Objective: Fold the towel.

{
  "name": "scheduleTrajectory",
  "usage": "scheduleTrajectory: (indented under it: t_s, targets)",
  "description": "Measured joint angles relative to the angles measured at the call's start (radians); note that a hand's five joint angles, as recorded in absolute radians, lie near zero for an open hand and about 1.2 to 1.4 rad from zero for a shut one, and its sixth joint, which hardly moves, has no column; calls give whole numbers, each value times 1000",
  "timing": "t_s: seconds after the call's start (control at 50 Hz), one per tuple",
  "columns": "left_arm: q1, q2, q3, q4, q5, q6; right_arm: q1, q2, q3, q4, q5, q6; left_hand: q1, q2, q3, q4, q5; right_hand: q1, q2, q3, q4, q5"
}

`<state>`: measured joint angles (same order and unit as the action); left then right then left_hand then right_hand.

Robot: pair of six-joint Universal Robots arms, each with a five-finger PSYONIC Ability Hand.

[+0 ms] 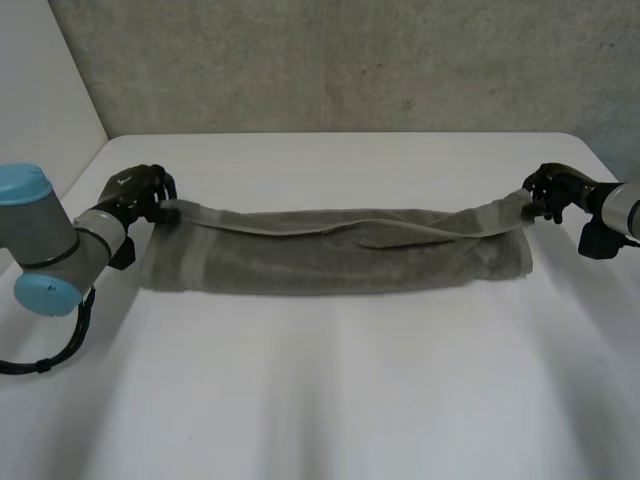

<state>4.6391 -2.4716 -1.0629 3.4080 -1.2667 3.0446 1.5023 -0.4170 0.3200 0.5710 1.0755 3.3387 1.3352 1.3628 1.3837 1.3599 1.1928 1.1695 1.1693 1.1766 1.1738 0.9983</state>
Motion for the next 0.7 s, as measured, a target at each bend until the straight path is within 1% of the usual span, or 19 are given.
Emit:
scheduleTrajectory:
  t_s: [0.04,0.06,0.08,0.1,0.12,0.14,0.18,0.22,0.34,0.38,0.5,0.56,0.6,0.64,0.68,0.7]
  targets:
    - [0,-14,12,8,-18,-1,1,13,-11,-3,13,0,0,0,0,0,0,-273,-276,-269,-269,-280]
    - [0,-20,19,13,-28,-1,1,23,-20,-4,21,-1,0,0,0,0,0,-471,-459,-445,-446,-466]
    - [0,-23,22,15,-32,-1,2,27,-25,-4,24,-1,-18,-22,-25,-12,-14,-546,-558,-541,-543,-569]
    - [1,-29,28,18,-39,-1,3,35,-35,-4,29,-1,-143,-160,-161,-151,-152,-762,-780,-761,-761,-786]
    - [1,-32,29,19,-42,-1,3,39,-39,-4,31,-1,-260,-278,-297,-287,-284,-831,-849,-836,-837,-874]
    - [0,-34,31,20,-44,-1,5,45,-50,-3,32,0,-463,-480,-503,-499,-464,-896,-911,-905,-903,-934]
    - [0,-33,32,20,-46,-2,9,48,-67,-3,32,4,-669,-688,-715,-704,-697,-921,-924,-929,-918,-936]
    - [-2,-28,31,19,-47,-2,11,45,-85,-2,29,10,-714,-742,-767,-744,-749,-924,-924,-929,-918,-936]
    - [-6,17,20,17,-46,-3,14,12,-179,0,21,33,-731,-768,-792,-747,-785,-928,-924,-929,-918,-936]
    - [-5,55,7,19,-43,-3,13,-20,-228,5,22,38,-732,-768,-794,-747,-787,-928,-924,-929,-918,-936]
    - [2,145,-50,26,-33,1,13,-90,-261,44,21,21,-732,-768,-794,-747,-787,-928,-924,-929,-918,-936]
    - [6,195,-102,28,-17,7,14,-117,-234,95,19,-36,-732,-768,-794,-747,-786,-928,-924,-929,-918,-936]
    - [8,237,-158,29,7,14,21,-137,-182,162,20,-143,-732,-768,-793,-747,-784,-919,-921,-927,-916,-933]
    - [9,257,-190,30,23,20,27,-146,-149,198,22,-209,-731,-767,-792,-746,-782,-914,-921,-927,-915,-933]
    - [10,293,-254,35,56,39,39,-163,-67,256,30,-336,-731,-766,-792,-746,-779,-897,-911,-918,-908,-919]
    - [11,306,-280,38,70,51,42,-169,-37,269,35,-372,-731,-766,-792,-746,-779,-884,-893,-904,-894,-897]
